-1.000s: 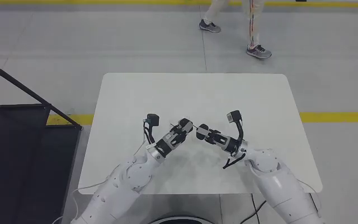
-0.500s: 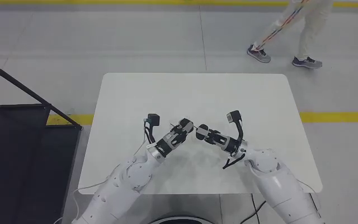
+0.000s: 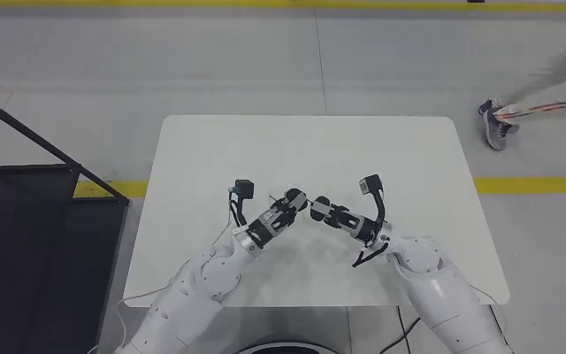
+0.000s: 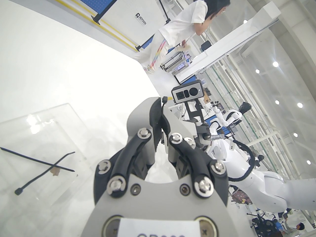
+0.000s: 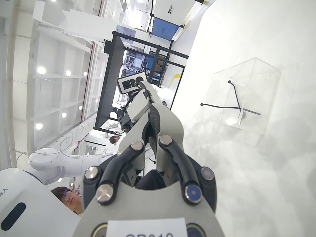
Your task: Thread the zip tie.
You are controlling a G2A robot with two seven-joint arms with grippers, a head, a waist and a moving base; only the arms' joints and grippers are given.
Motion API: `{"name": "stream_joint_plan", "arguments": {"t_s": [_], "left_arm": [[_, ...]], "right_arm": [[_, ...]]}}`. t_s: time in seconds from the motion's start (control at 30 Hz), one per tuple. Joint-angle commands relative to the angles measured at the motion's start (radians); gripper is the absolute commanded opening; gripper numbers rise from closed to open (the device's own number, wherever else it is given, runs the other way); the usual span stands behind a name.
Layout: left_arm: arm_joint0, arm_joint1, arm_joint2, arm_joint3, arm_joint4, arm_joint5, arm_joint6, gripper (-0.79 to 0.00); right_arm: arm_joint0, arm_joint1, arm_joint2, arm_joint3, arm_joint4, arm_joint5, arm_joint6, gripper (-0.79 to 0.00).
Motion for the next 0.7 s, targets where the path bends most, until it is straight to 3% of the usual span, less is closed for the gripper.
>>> {"name": "stream_joint_plan", "arguments": {"t_s": [0.0,0.03,0.07,0.3,0.43,0.6,0.67], "left_arm": [[0.000,-0.002,-0.002,0.002,-0.001,0.000,-0.005,-0.785],[0.000,-0.002,-0.002,0.003,-0.003,-0.001,-0.008,-0.696],[0.000,-0.003,-0.003,0.004,-0.004,-0.001,-0.010,-0.677],[-0.003,-0.009,-0.007,0.011,-0.008,-0.003,-0.025,-0.634],[-0.003,-0.012,-0.010,0.012,-0.010,-0.004,-0.031,-0.563],[-0.003,-0.015,-0.013,0.013,-0.004,-0.007,-0.032,-0.619],[-0.003,-0.016,-0.014,0.014,0.000,-0.009,-0.034,-0.696]], "right_arm": [[0.000,0.000,0.001,-0.001,-0.003,0.001,0.002,-0.785],[-0.001,-0.001,0.002,-0.001,-0.003,0.001,0.002,-0.785],[-0.001,-0.001,0.002,-0.001,-0.003,0.001,0.002,-0.785],[-0.001,-0.004,0.005,-0.001,-0.004,0.003,0.003,-0.785],[-0.002,-0.005,0.007,0.000,-0.005,0.002,0.001,-0.785],[-0.004,-0.006,0.011,0.000,-0.004,-0.001,0.001,-0.785],[-0.005,-0.007,0.012,0.000,-0.005,-0.001,0.000,-0.785]]}}
